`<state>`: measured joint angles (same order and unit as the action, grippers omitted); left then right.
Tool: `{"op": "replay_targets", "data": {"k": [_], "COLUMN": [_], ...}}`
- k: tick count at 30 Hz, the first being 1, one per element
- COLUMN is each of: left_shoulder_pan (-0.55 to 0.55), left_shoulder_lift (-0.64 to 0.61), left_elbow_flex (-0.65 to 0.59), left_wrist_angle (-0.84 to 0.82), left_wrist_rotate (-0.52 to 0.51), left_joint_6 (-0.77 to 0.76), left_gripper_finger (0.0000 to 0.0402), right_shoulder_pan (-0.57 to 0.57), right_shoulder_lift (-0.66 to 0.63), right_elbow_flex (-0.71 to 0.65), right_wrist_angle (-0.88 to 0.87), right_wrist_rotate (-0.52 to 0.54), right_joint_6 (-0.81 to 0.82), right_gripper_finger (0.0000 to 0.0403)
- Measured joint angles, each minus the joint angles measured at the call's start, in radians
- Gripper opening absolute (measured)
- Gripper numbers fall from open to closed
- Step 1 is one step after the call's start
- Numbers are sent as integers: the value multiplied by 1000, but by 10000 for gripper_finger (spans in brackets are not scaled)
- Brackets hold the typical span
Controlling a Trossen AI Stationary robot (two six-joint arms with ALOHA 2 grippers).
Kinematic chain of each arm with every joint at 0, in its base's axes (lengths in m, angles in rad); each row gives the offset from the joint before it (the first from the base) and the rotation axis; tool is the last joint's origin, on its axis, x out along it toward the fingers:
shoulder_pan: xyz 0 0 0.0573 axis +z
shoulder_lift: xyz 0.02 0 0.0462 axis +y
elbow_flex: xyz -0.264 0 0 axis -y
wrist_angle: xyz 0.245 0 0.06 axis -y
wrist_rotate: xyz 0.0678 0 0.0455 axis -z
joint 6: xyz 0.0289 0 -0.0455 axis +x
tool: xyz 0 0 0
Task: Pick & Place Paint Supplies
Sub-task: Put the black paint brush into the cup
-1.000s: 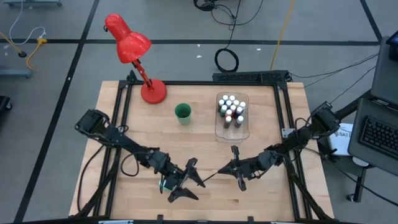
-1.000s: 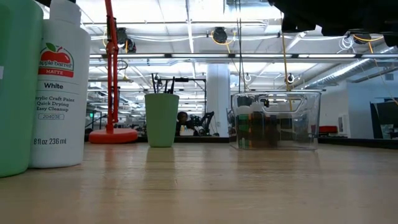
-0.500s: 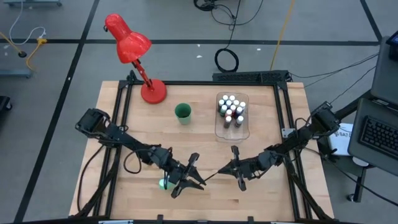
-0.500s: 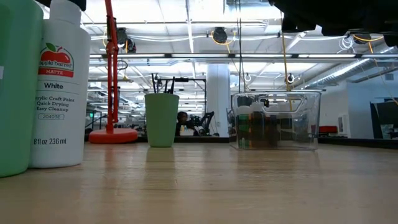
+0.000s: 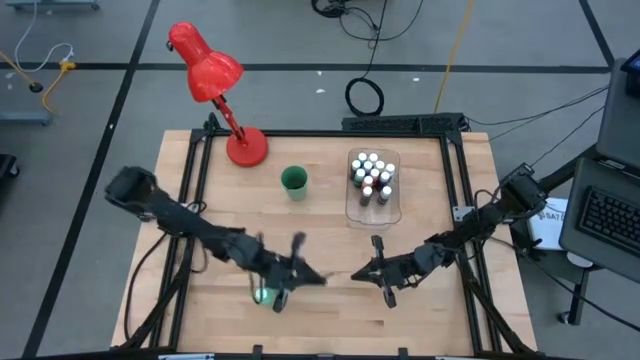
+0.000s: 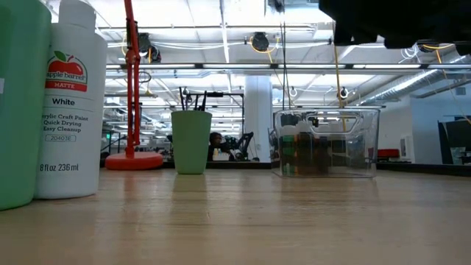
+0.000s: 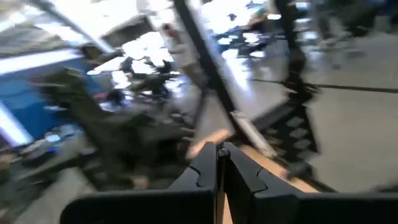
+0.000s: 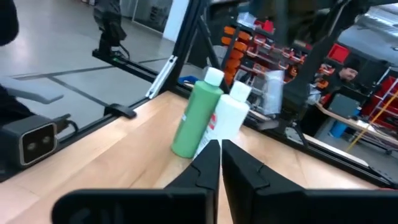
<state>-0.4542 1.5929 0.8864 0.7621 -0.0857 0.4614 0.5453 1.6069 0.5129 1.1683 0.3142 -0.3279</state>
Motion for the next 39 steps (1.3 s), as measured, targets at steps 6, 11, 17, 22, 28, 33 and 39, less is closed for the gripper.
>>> {"op": "replay_targets", "data": {"k": [6, 11, 17, 22, 28, 33, 39], "left_shoulder_pan": [0, 86, 260, 363, 434, 448, 427], "left_shoulder_lift": [-221, -353, -371, -347, -347, -351, -364], "left_elbow_flex": [1, 2, -13, -68, -152, -192, -193], "left_wrist_angle": [-252, -479, -596, -534, -474, -362, -341], "left_wrist_rotate": [-325, -485, -442, -360, -352, -284, -287], "left_joint_6": [-17, -96, -256, -286, -319, -315, -306], "left_gripper_finger": [3, 2, 2, 2, 2, 2, 2], "right_shoulder_pan": [-1, 0, -2, -2, -2, -2, -2], "right_shoulder_lift": [0, 0, 0, 0, 0, 0, 0], "right_elbow_flex": [0, 0, 0, 0, 0, 0, 0], "right_wrist_angle": [-1, -15, -21, -28, -36, -30, -33], "right_wrist_rotate": [0, -33, -111, -107, -108, -107, -107], "right_joint_6": [2, 2, 2, 2, 2, 2, 2], "right_gripper_finger": [27, 50, 65, 65, 64, 65, 66]}}
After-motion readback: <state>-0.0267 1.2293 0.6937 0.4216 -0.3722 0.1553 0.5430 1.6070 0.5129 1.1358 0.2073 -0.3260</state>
